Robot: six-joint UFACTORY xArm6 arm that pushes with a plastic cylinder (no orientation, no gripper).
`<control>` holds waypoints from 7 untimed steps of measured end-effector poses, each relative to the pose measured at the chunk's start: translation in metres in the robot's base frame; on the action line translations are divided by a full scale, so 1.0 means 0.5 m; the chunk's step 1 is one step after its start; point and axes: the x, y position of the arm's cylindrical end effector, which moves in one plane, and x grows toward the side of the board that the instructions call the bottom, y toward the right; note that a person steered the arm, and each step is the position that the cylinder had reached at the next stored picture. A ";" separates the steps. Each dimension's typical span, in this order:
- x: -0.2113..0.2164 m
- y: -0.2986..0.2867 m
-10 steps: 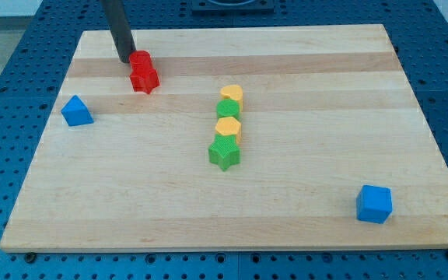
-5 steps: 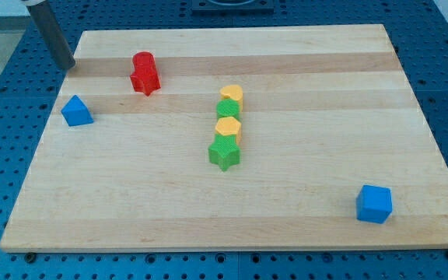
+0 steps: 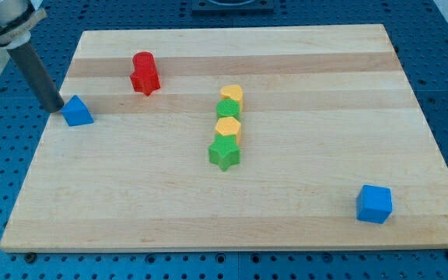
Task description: Keep the blue triangle at the bottom of the red star
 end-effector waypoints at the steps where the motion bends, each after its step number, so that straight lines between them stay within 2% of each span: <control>1: 0.017 0.047; 4: 0.104 0.045; 6: 0.036 0.120; 7: 0.032 0.121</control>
